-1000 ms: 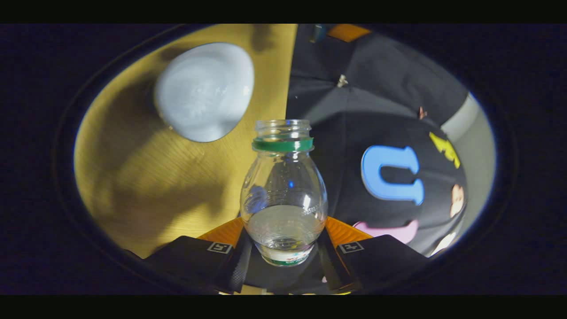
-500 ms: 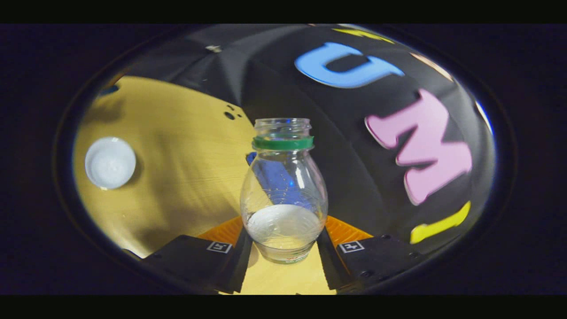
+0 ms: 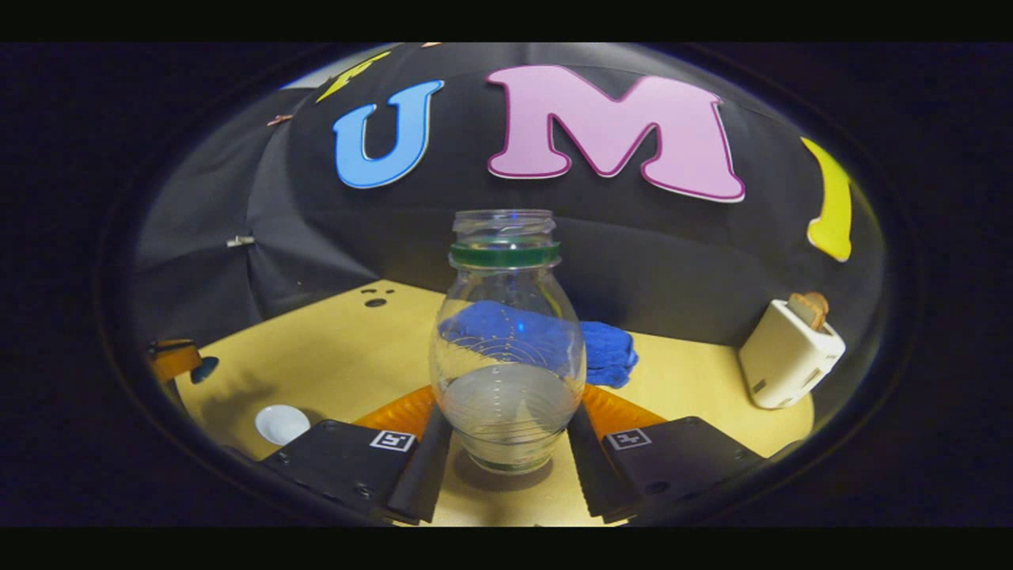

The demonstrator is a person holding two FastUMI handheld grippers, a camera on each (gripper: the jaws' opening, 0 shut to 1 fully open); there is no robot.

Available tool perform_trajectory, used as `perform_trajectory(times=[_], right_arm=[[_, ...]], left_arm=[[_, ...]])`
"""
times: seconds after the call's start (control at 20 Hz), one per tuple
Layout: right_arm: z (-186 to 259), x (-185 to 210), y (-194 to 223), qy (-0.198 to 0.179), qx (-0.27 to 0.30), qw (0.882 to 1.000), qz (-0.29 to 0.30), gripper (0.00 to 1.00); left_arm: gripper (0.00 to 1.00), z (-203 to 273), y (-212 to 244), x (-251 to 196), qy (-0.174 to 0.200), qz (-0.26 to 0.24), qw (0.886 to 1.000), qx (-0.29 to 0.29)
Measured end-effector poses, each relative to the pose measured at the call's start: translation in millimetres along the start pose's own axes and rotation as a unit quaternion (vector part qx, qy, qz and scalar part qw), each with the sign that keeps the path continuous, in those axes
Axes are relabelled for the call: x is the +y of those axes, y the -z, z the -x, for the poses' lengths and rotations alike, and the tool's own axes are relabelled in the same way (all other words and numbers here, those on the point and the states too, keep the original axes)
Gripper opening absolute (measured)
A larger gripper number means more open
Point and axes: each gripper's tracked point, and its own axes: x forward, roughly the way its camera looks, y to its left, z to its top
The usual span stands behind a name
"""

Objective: Open the teacup lid with one hand, grasp the water bottle and pour water into the teacup with the other hand; after pouring, place the water bottle on the coaster and then close the teacup lid.

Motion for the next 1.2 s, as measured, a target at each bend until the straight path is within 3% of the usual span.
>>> perform_trajectory(times=[0.1,0.3,0.35,0.7,0.75,0.8,0.9,0.95,1.15,1.2], right_arm=[[-6.0,-0.1,5.5,-0.003,-0.006,1.000,-0.015,0.72],[-22.7,-3.6,21.0,0.012,-0.009,1.000,0.008,0.72],[-22.7,-2.6,24.1,0.012,-0.009,1.000,0.008,0.72],[-19.6,-7.6,35.8,0.017,-0.001,1.000,-0.017,0.78],[-19.1,-8.3,36.3,0.017,0.001,1.000,-0.016,0.78],[-17.6,-7.7,37.9,0.015,0.005,1.000,-0.017,0.80],[-14.2,-3.6,38.8,0.006,0.012,0.999,-0.029,0.93],[-15.1,-4.7,40.6,0.009,0.013,1.000,-0.026,0.99],[-9.8,-7.5,41.5,0.019,0.013,1.000,-0.017,0.99],[-6.1,-5.9,43.7,0.019,0.014,1.000,-0.019,0.98]], left_arm=[[0.28,-4.8,5.5,-2.8,0.001,-0.002,1.000,0.006],[0.28,-6.9,8.4,-5.5,0.001,-0.009,1.000,0.007],[0.24,-8.0,8.8,-6.4,0.001,-0.012,1.000,0.008],[0.24,-7.5,15.7,-7.8,0.000,-0.002,1.000,0.011],[0.28,-7.6,15.1,-7.9,-0.001,0.000,1.000,0.011],[0.24,-6.3,14.3,-7.5,-0.001,0.001,1.000,0.009],[0.28,-6.2,15.7,-7.9,0.000,0.000,1.000,0.009],[0.24,-5.8,15.0,-8.3,0.001,0.000,1.000,0.009],[0.28,-3.6,13.7,-9.6,0.002,-0.002,1.000,0.006],[0.24,-3.3,11.9,-10.1,0.002,-0.001,1.000,0.005]])
